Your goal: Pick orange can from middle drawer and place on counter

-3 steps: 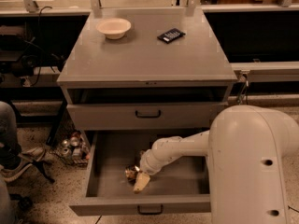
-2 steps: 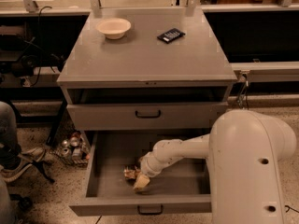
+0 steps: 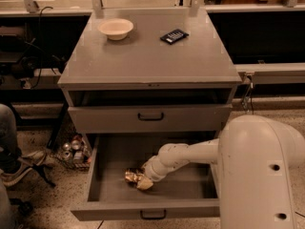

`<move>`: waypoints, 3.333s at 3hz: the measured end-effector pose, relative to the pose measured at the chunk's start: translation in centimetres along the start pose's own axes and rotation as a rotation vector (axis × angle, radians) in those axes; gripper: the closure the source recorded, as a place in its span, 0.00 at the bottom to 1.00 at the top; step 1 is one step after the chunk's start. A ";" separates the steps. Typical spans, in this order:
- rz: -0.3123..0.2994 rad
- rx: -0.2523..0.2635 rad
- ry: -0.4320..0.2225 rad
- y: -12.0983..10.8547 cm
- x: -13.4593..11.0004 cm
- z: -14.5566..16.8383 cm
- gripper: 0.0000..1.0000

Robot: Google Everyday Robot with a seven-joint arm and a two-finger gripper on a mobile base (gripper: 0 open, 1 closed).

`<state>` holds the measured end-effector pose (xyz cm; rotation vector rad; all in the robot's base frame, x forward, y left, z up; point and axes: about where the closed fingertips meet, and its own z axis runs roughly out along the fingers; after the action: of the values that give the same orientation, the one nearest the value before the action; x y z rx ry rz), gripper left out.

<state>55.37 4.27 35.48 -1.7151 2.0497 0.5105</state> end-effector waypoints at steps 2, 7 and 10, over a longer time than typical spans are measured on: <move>-0.032 0.130 -0.090 -0.8 -0.4 -13.3 1.00; -0.178 0.310 -0.185 0.6 -3.8 -36.7 1.00; -0.215 0.410 -0.157 -2.1 -7.7 -47.6 1.00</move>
Offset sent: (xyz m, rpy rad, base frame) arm -0.0020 -0.1158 0.1872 0.1035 -0.2300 -0.0743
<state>54.76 -14.85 79.83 -1.5646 1.6923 0.1363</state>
